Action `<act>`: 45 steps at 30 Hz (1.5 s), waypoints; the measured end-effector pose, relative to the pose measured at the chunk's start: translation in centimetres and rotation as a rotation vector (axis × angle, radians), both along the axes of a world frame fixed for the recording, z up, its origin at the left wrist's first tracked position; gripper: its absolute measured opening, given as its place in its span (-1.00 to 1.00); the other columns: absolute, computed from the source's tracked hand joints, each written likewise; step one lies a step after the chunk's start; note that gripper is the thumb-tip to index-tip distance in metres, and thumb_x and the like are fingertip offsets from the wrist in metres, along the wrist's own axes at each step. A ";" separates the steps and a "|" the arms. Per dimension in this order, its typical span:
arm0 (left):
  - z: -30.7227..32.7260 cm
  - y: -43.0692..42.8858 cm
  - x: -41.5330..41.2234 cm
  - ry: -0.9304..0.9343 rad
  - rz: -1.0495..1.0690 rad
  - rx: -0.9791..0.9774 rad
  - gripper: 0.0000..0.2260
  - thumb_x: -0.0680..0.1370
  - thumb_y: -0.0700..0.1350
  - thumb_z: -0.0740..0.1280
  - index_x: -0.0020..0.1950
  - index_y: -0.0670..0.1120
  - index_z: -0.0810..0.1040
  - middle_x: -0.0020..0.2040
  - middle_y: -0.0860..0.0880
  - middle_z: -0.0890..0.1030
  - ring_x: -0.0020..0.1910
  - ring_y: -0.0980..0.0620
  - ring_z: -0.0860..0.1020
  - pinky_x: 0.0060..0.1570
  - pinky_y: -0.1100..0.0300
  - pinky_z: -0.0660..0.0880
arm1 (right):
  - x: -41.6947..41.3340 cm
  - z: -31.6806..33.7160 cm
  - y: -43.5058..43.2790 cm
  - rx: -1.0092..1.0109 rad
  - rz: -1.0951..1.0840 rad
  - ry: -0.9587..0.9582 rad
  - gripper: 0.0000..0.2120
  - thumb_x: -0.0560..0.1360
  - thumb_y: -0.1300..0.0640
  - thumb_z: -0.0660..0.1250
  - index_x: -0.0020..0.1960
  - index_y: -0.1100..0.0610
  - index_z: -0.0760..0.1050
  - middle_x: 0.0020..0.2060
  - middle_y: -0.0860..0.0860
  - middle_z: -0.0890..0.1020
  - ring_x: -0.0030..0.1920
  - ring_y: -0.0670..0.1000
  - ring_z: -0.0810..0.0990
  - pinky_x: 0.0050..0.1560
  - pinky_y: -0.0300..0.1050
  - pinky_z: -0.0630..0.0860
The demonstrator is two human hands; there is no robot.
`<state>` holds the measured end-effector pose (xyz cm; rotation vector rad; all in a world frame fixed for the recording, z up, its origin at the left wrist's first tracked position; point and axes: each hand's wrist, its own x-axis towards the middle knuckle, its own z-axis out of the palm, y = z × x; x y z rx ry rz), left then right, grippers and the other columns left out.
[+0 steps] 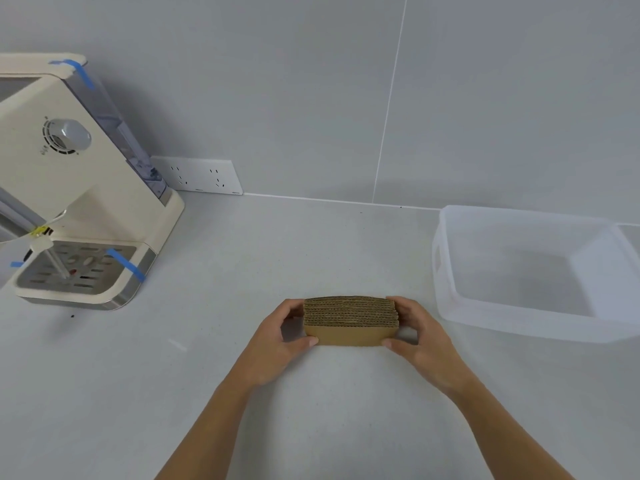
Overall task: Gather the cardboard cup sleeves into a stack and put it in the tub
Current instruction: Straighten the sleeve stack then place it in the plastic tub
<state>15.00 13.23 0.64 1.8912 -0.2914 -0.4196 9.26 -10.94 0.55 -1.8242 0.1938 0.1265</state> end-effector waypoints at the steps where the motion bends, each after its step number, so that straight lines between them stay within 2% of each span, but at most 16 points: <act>1: 0.0 0.0 0.0 0.004 0.000 0.001 -0.59 0.41 -0.28 0.44 0.16 0.07 0.47 0.13 0.10 0.58 0.11 0.23 0.51 0.08 0.45 0.40 | 0.0 0.0 0.1 0.019 -0.022 0.002 -0.44 0.36 0.38 0.41 0.12 -0.20 0.39 0.11 -0.18 0.57 0.12 -0.24 0.54 0.20 -0.21 0.46; 7: 0.3 -0.2 -0.1 0.051 0.064 -0.024 -0.62 0.41 -0.28 0.43 0.12 0.08 0.50 0.08 0.05 0.61 0.07 0.17 0.54 0.07 0.31 0.45 | 0.0 0.5 0.7 0.128 -0.138 0.010 -0.55 0.36 0.41 0.40 0.04 -0.07 0.44 0.01 -0.06 0.61 0.04 0.00 0.58 0.19 -0.01 0.50; 10: 1.1 -0.5 -0.1 0.041 0.093 -0.042 -0.62 0.40 -0.25 0.46 0.09 0.11 0.51 0.03 0.09 0.62 0.02 0.29 0.52 0.06 0.35 0.38 | 0.0 1.2 0.7 0.215 -0.166 0.003 -0.58 0.36 0.38 0.41 0.07 -0.02 0.44 0.02 0.03 0.63 -0.01 0.05 0.58 0.17 0.06 0.50; 13: 2.6 -0.8 0.3 0.040 0.136 -0.129 -0.60 0.27 -0.04 0.48 0.09 0.07 0.55 0.00 0.11 0.65 0.02 0.19 0.55 0.12 0.22 0.44 | 0.4 2.8 0.7 0.298 -0.186 -0.035 -0.55 0.25 0.24 0.44 0.11 0.03 0.44 -0.01 0.04 0.65 -0.08 0.04 0.59 0.05 -0.02 0.51; 14: 3.4 -0.9 0.5 0.040 0.150 -0.174 -0.57 0.24 0.00 0.47 0.10 0.04 0.55 -0.01 0.10 0.66 0.03 0.14 0.57 0.09 0.21 0.49 | 0.6 3.5 0.6 0.325 -0.191 -0.056 -0.52 0.23 0.22 0.43 0.13 0.06 0.43 -0.02 0.05 0.65 -0.10 0.04 0.59 0.00 -0.06 0.51; 17: 5.8 -1.9 1.3 0.022 0.186 -0.309 -0.61 0.27 -0.11 0.44 0.09 -0.08 0.55 -0.05 0.03 0.65 -0.09 0.15 0.61 -0.12 0.31 0.52 | 1.5 5.8 0.3 0.416 -0.207 -0.142 -0.53 0.23 0.26 0.40 0.12 0.09 0.44 -0.09 0.02 0.67 -0.18 -0.05 0.61 -0.15 -0.20 0.54; 19: 7.7 -3.0 1.8 0.008 0.195 -0.367 -0.66 0.31 -0.16 0.38 0.08 -0.11 0.55 -0.09 0.03 0.62 -0.18 0.19 0.59 -0.19 0.37 0.50 | 2.1 7.5 -0.3 0.473 -0.220 -0.201 -0.56 0.23 0.28 0.38 0.09 0.08 0.45 -0.17 -0.03 0.68 -0.22 -0.09 0.60 -0.22 -0.26 0.55; 24: 11.9 -7.2 3.3 0.031 0.200 -0.465 -0.64 0.27 -0.14 0.40 0.06 -0.11 0.56 -0.13 0.04 0.66 -0.11 0.10 0.61 -0.03 0.21 0.53 | 2.8 11.9 -3.0 0.564 -0.272 -0.314 -0.61 0.25 0.32 0.33 0.06 0.10 0.46 -0.18 0.03 0.65 -0.20 -0.06 0.61 -0.23 -0.29 0.53; 29: 15.0 -13.1 3.6 0.091 0.156 -0.493 -0.57 0.29 -0.12 0.37 0.13 -0.20 0.53 -0.08 -0.04 0.64 -0.14 0.07 0.62 -0.09 0.22 0.53 | 2.3 14.6 -7.6 0.604 -0.378 -0.339 -0.71 0.42 0.44 0.23 0.06 0.16 0.45 -0.21 0.06 0.65 -0.21 -0.06 0.64 -0.08 -0.13 0.48; 32: 15.5 -16.7 3.4 0.150 0.129 -0.455 -0.61 0.30 -0.11 0.39 0.10 -0.19 0.54 -0.09 -0.03 0.64 -0.14 0.03 0.60 -0.08 0.18 0.51 | 1.4 15.0 -10.7 0.601 -0.451 -0.315 -0.73 0.45 0.39 0.22 0.12 0.21 0.43 -0.14 0.08 0.62 -0.19 -0.06 0.63 -0.05 -0.11 0.48; 35: 15.3 -20.3 3.3 0.240 0.129 -0.433 -0.71 0.42 -0.17 0.38 0.11 -0.23 0.54 -0.14 -0.04 0.62 -0.18 0.03 0.57 -0.10 0.15 0.50 | 0.7 14.6 -13.6 0.602 -0.521 -0.240 -0.76 0.46 0.34 0.23 0.13 0.24 0.44 -0.09 0.08 0.59 -0.12 0.02 0.57 -0.02 -0.08 0.47; 39: 13.9 -24.4 3.1 0.380 0.118 -0.369 -0.78 0.45 -0.18 0.35 0.07 -0.22 0.57 -0.18 -0.05 0.58 -0.19 0.03 0.54 -0.14 0.17 0.50 | 0.2 13.0 -17.0 0.592 -0.624 -0.102 -0.93 0.47 0.31 0.23 -0.06 0.22 0.45 -0.17 0.06 0.52 -0.16 0.03 0.50 0.05 -0.05 0.43; 41: 12.9 -25.8 2.9 0.440 0.126 -0.339 -0.84 0.45 -0.18 0.34 0.01 -0.18 0.58 -0.21 -0.05 0.57 -0.19 0.02 0.52 -0.13 0.17 0.50 | 0.2 12.0 -18.4 0.598 -0.636 -0.035 -0.96 0.46 0.29 0.24 -0.14 0.19 0.45 -0.20 0.07 0.49 -0.20 0.02 0.48 0.01 -0.08 0.42; 45: 10.7 -27.6 3.4 0.617 0.205 -0.299 -0.94 0.44 -0.18 0.34 -0.12 -0.14 0.54 -0.22 -0.07 0.54 -0.22 -0.01 0.50 -0.14 0.13 0.48 | 0.9 10.1 -20.4 0.570 -0.640 0.130 -0.95 0.44 0.29 0.29 -0.11 0.22 0.51 -0.18 0.10 0.51 -0.19 0.05 0.47 -0.14 -0.14 0.45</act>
